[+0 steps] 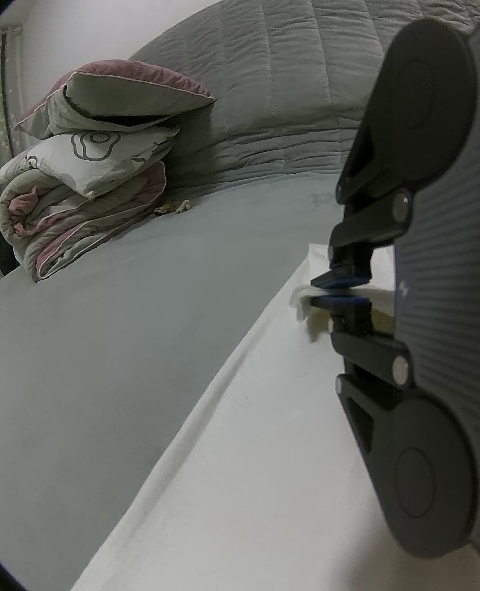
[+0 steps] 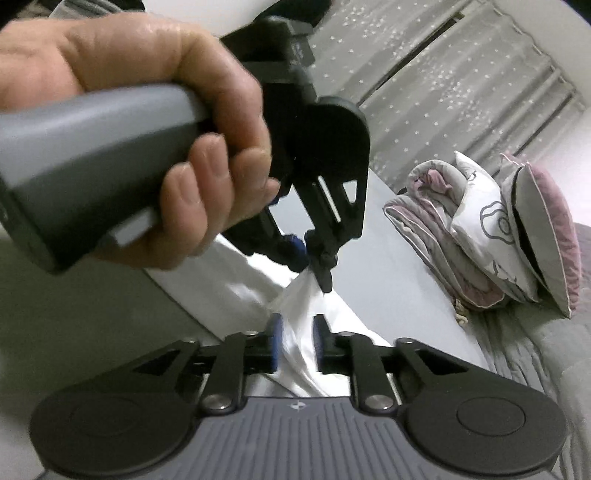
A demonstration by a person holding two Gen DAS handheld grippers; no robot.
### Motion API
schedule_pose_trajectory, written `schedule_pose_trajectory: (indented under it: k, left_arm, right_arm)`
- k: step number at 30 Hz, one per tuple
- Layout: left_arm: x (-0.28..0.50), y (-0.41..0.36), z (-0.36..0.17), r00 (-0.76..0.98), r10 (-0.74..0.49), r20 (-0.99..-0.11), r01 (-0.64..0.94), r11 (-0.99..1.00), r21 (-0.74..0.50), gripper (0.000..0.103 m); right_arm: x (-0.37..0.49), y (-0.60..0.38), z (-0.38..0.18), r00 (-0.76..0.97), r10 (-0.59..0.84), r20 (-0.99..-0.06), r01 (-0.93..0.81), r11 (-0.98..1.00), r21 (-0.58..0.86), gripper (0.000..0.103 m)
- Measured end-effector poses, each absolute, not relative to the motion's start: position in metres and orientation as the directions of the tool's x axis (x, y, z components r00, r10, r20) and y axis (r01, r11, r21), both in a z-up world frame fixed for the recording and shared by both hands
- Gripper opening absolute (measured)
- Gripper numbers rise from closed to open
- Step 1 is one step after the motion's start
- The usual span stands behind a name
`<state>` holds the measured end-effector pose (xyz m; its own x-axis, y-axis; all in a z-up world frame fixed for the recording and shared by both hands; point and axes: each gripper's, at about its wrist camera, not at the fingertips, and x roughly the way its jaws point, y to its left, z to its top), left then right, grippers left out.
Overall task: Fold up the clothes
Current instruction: 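Hold the hem with both tools and lift it off the bed, then carry the held hem with both tools over toward the waistband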
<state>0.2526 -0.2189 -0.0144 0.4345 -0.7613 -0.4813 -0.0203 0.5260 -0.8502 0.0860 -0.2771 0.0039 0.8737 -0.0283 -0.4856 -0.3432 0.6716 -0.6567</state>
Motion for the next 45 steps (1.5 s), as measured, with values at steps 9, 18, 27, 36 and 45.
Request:
schedule_pose_trajectory:
  k: [9, 18, 27, 36, 45]
  left_arm:
    - [0.250, -0.220, -0.007, 0.429, -0.762, -0.485, -0.031, 0.525, -0.851, 0.005]
    - [0.248, -0.221, 0.005, 0.433, -0.758, -0.489, -0.022, 0.533, -0.846, 0.005]
    - [0.249, -0.215, 0.011, 0.469, -0.719, -0.513, 0.008, 0.584, -0.812, 0.005]
    - [0.246, -0.200, 0.022, 0.502, -0.691, -0.520, 0.060, 0.627, -0.777, 0.005]
    - [0.234, -0.181, 0.040, 0.543, -0.625, -0.561, 0.146, 0.728, -0.669, 0.005]
  right_arm:
    - [0.093, -0.274, -0.002, 0.870, -0.062, -0.490, -0.339, 0.647, -0.683, 0.030]
    - [0.094, -0.275, -0.002, 0.864, -0.051, -0.501, -0.347, 0.661, -0.665, 0.010]
    - [0.081, -0.277, 0.025, 0.900, -0.011, -0.436, -0.300, 0.710, -0.637, 0.006]
    - [0.081, -0.260, 0.029, 0.910, 0.017, -0.415, -0.303, 0.712, -0.634, 0.006]
    - [0.082, -0.241, 0.042, 0.917, 0.060, -0.395, -0.295, 0.768, -0.568, 0.006]
